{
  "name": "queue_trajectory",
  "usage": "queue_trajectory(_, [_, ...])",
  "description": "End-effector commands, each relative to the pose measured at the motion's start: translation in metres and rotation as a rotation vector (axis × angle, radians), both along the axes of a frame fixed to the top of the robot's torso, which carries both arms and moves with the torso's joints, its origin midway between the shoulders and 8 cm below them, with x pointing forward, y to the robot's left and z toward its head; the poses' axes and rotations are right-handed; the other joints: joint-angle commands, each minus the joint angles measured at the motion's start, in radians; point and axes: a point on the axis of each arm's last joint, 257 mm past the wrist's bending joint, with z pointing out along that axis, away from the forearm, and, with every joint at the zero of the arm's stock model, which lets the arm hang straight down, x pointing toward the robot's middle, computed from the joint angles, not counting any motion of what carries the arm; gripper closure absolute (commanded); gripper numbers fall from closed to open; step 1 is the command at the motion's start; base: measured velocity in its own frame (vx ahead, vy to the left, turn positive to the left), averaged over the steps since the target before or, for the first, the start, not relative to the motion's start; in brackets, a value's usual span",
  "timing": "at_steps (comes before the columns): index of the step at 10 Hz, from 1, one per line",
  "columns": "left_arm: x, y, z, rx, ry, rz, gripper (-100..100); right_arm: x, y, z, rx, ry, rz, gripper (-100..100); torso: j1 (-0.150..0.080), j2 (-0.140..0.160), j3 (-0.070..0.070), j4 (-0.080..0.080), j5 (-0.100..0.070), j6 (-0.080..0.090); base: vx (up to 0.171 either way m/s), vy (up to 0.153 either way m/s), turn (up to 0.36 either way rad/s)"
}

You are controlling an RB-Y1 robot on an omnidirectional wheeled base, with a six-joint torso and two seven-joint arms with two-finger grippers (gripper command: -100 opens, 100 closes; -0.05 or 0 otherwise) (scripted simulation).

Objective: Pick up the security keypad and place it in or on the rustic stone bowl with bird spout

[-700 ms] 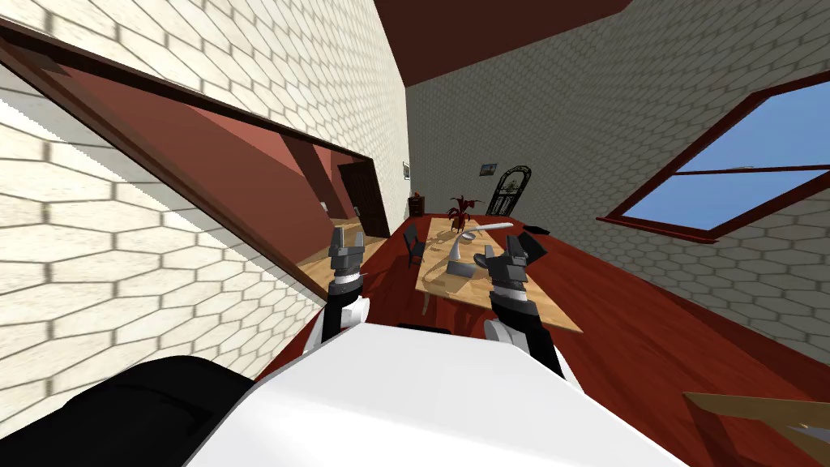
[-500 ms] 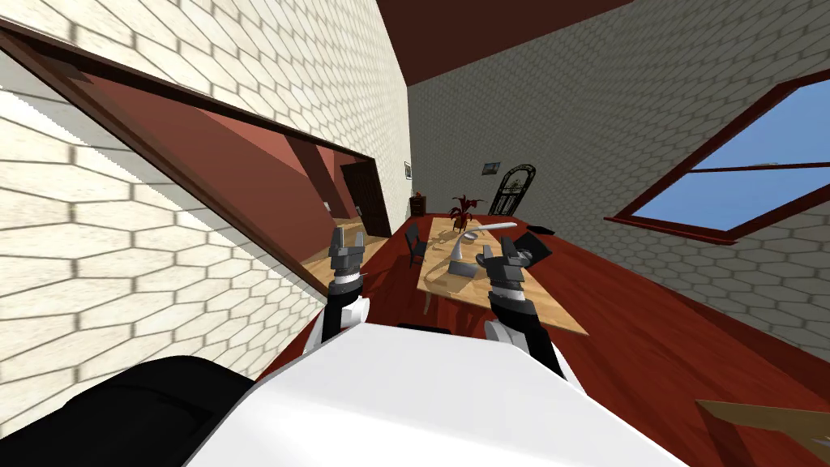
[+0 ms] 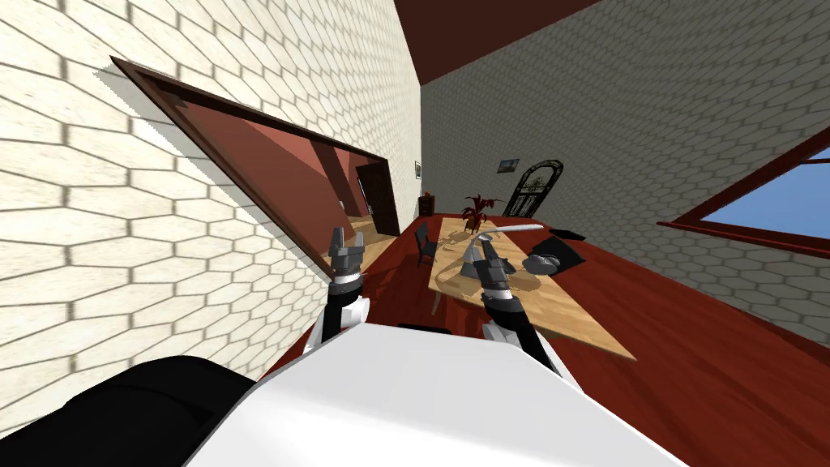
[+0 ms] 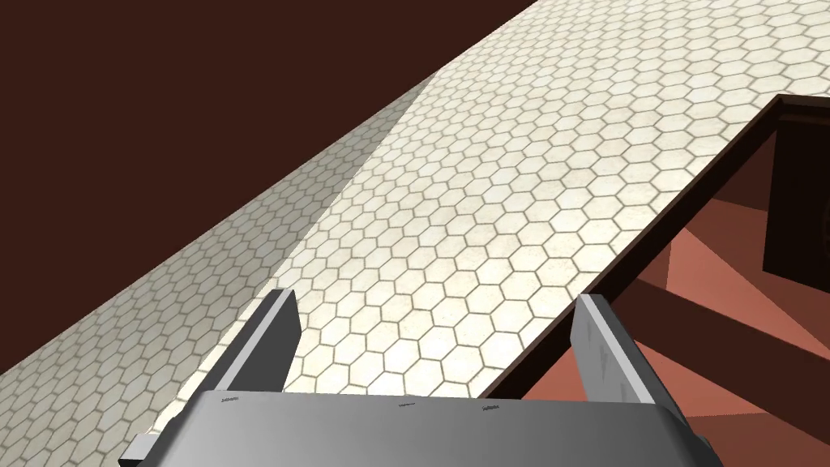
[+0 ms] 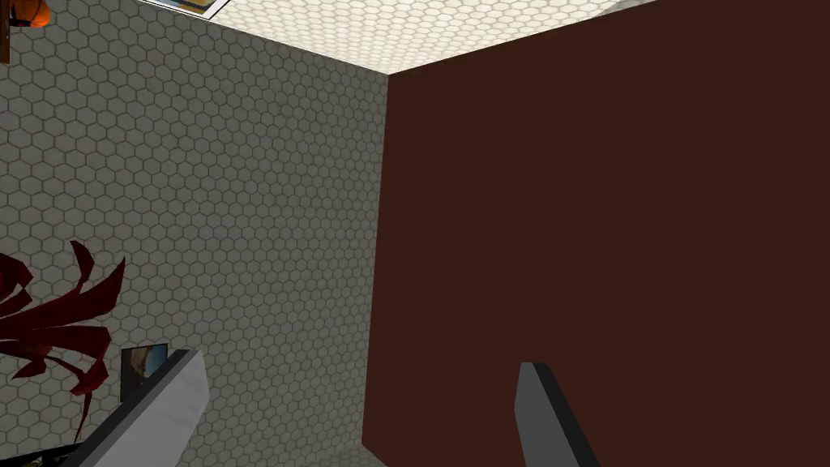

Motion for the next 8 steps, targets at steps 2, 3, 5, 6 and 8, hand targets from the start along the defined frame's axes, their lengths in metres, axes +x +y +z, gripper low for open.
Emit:
queue_trajectory(2, [0.000,0.000,0.000,0.000,0.000,0.000,0,0.004,0.023,-0.023,-0.102,0.018,0.050,-100,0.002,-0.001,-0.001,0.000,0.001,0.000,0.002,0.202,0.238])
queue_trajectory(3, [0.000,0.000,0.000,0.000,0.000,0.000,0,0.005,0.032,-0.034,-0.144,0.027,0.068,-100,0.003,-0.001,-0.001,0.000,0.001,0.000,0.004,0.175,0.319])
queue_trajectory(5, [0.000,0.000,0.000,0.000,0.000,0.000,0,0.005,0.041,-0.047,-0.201,0.038,0.093,-100,-0.002,-0.001,-0.001,0.000,0.000,0.001,0.019,0.111,0.093])
queue_trajectory(6, [0.000,0.000,0.000,0.000,0.000,0.000,0,0.006,0.049,-0.061,-0.247,0.049,0.111,-100,-0.003,-0.001,-0.001,0.000,0.000,0.000,0.035,0.153,0.322])
queue_trajectory(8, [0.000,0.000,0.000,0.000,0.000,0.000,0,0.005,0.057,-0.079,-0.312,0.064,0.135,-100,-0.002,-0.002,-0.001,0.000,0.000,0.001,0.031,0.117,0.158])
